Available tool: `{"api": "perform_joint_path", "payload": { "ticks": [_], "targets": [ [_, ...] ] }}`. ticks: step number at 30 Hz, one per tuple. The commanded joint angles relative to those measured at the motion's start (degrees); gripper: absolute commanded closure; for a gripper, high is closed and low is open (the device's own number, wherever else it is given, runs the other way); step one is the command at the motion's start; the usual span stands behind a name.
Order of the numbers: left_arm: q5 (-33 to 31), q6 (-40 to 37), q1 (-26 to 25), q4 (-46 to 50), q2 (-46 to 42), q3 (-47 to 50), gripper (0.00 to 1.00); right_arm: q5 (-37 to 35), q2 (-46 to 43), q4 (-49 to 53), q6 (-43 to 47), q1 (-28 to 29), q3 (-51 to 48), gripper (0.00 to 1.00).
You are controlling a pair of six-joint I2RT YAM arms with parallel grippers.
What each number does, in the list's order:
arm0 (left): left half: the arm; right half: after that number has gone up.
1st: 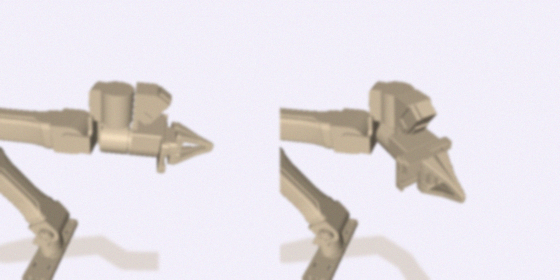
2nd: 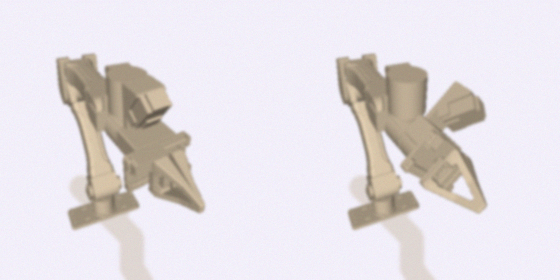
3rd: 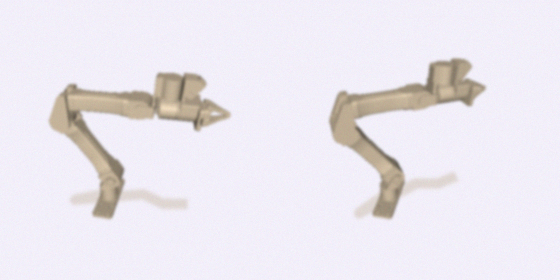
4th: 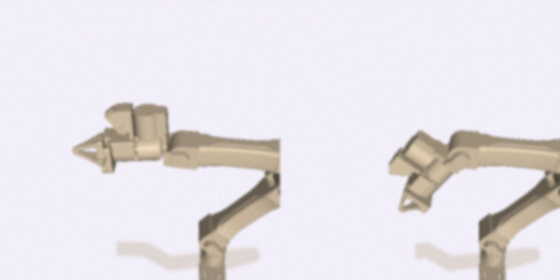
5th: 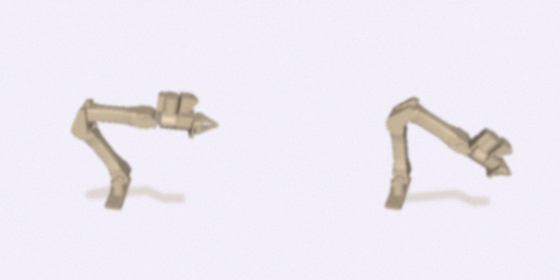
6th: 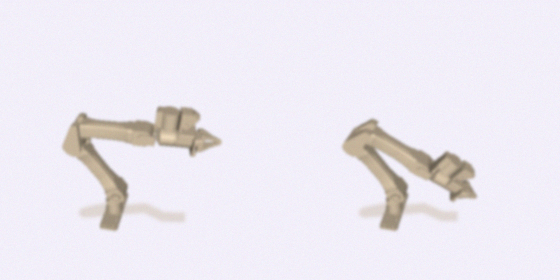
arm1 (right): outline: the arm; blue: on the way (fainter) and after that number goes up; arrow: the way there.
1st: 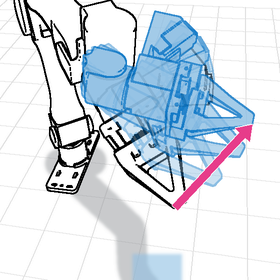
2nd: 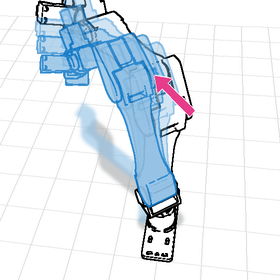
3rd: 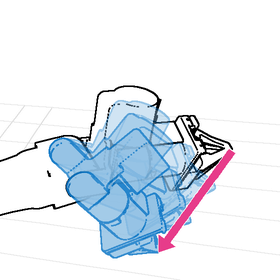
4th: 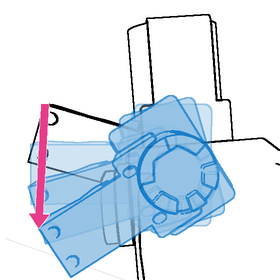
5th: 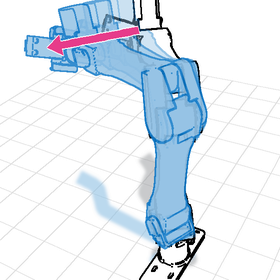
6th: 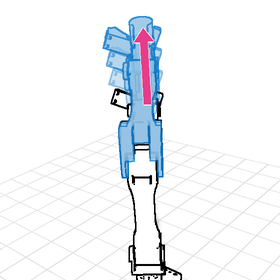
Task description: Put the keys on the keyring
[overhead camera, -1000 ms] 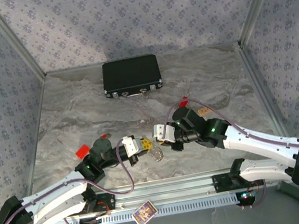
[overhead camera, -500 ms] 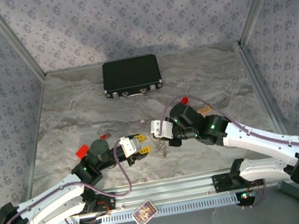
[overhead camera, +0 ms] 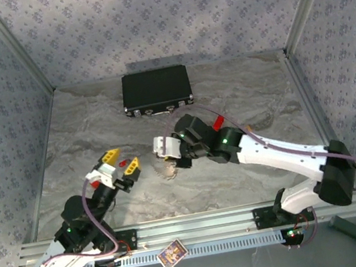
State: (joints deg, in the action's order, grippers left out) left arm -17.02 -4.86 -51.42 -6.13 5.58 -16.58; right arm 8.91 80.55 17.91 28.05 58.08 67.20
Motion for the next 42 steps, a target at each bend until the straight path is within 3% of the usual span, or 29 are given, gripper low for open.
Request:
{"api": "perform_joint_path", "payload": {
  "ticks": [1, 5, 19, 30, 35, 42],
  "targets": [
    [-12.7, 4.9, 0.2, 6.9, -4.0, -2.4, 0.37, 5.0, 4.0, -10.8, -4.4, 0.3, 2.5, 1.0],
    [-15.8, 7.2, 0.2, 11.3, -4.3, -4.3, 0.34, 2.4, 9.2, -13.4, -7.0, -1.2, 1.6, 1.0],
    [-16.6, 13.5, 0.5, 13.2, -3.0, -2.3, 0.34, -16.0, 16.1, 2.2, 4.8, -11.0, -8.9, 1.0],
    [-16.0, 14.1, 1.1, 12.8, 6.6, -5.6, 0.32, -26.7, 20.6, 7.7, 8.3, -11.2, -9.3, 1.0],
    [-13.5, 14.7, 1.7, 11.7, 10.5, -6.1, 0.31, -30.8, 20.2, 9.0, 8.0, -12.3, -9.3, 0.77],
    [-11.5, 17.9, 4.2, 12.0, 13.5, -6.5, 0.27, -27.9, 10.1, 7.6, 3.2, -16.3, -11.1, 0.71]
  ]
}}
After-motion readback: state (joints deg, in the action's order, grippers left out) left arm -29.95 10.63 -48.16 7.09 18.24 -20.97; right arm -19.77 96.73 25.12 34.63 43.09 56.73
